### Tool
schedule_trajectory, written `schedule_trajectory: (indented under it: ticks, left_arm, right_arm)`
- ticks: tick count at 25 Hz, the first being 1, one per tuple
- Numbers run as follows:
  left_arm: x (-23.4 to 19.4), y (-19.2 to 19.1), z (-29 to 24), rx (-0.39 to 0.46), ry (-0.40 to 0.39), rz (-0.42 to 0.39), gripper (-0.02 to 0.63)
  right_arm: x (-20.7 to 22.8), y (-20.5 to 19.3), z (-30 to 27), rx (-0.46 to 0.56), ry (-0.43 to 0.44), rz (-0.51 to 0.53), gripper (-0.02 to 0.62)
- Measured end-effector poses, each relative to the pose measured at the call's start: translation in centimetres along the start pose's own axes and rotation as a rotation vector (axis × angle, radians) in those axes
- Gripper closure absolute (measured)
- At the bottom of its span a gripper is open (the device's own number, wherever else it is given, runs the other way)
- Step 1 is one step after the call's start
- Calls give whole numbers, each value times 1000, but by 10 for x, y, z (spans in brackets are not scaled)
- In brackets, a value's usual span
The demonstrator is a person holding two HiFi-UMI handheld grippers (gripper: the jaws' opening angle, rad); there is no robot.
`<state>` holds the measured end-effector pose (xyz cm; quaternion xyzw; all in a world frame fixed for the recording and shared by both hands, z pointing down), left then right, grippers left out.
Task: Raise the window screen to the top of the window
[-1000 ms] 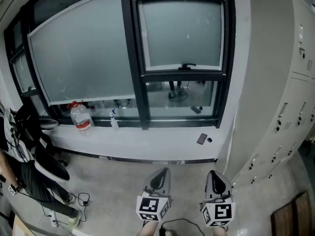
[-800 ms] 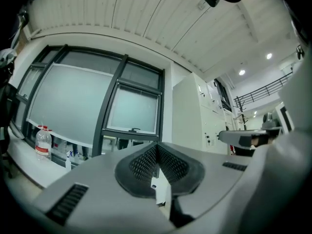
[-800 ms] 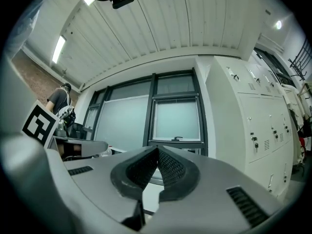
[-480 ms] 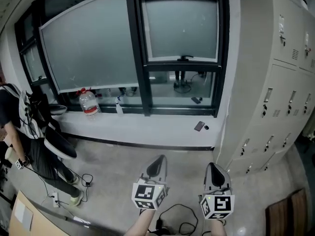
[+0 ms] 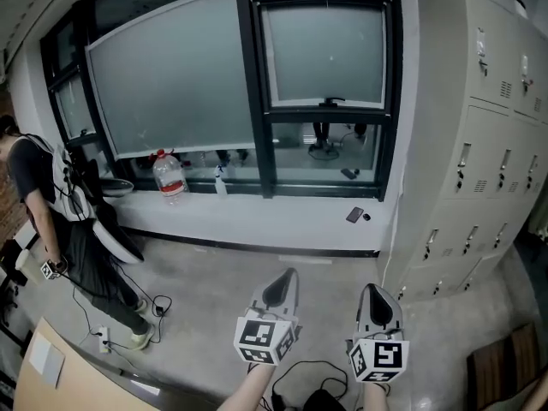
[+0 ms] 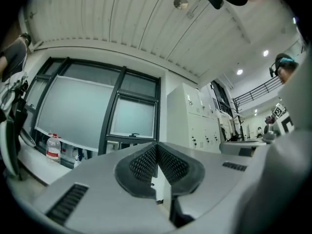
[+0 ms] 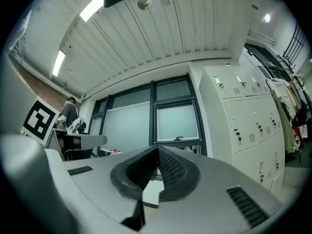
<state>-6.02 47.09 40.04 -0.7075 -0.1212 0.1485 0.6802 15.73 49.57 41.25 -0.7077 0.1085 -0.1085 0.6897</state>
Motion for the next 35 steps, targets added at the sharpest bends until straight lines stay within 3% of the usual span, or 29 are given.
schedule_trajectory:
  ticks: [8,14,35]
  left_arm:
    - [0,-10,25,-29,21,5,603]
    - [1,-6,18,-24,25,9,603]
    - [-18,-15,-1,-28,36,34,602]
  right_arm:
    - [-8,-1,15,-4,-17,-3,589]
    - [-13,9,8,-15,11,59,589]
    - [-8,6,-20,-30,36,40,589]
Point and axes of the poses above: the fingertips, and each gripper's own axes: z backward along the fingers, x to its right, y out of its top, the point moved 8 cm from there along z, backward along the fingers, and after that the axes turned 11 degrees about -x, right-handed, at the moved point
